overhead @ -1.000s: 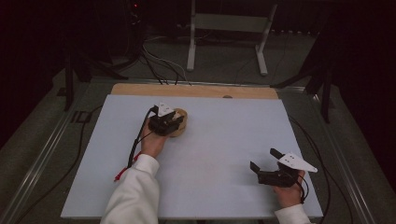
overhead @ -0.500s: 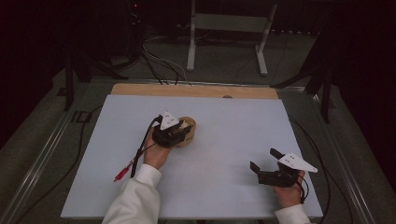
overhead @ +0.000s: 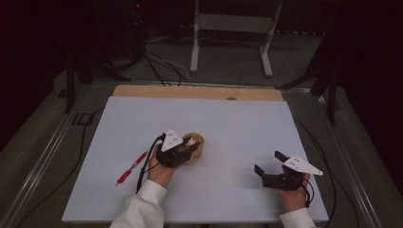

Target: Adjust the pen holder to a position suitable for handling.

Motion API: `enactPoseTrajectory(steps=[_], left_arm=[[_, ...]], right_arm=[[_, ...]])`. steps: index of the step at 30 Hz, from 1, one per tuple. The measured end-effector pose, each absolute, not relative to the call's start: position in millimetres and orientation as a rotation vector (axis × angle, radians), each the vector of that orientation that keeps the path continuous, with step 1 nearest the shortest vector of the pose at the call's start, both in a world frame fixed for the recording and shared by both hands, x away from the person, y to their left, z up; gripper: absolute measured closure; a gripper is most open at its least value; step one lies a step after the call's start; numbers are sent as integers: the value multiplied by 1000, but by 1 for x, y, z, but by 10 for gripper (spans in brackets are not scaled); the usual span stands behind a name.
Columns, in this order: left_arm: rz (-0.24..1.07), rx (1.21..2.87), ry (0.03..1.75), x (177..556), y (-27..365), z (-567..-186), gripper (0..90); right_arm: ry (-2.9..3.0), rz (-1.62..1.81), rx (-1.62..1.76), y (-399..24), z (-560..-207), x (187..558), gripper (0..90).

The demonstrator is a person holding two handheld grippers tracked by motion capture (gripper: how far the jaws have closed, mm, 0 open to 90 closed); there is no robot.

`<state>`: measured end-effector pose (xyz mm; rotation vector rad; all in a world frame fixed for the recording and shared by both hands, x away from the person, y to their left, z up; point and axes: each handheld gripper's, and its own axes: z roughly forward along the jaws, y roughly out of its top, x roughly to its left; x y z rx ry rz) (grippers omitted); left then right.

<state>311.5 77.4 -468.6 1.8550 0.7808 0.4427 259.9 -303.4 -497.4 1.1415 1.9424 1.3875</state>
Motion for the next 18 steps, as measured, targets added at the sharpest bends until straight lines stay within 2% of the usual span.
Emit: enactPoseTrajectory(steps=[13, 18], left_arm=[[380, 1893, 760, 299, 84, -478, 638], [384, 1926, 770, 297, 82, -479, 543]], right_arm=[[1942, 1390, 1145, -303, -497, 260, 3], [1937, 1390, 1151, -304, -498, 261, 3]])
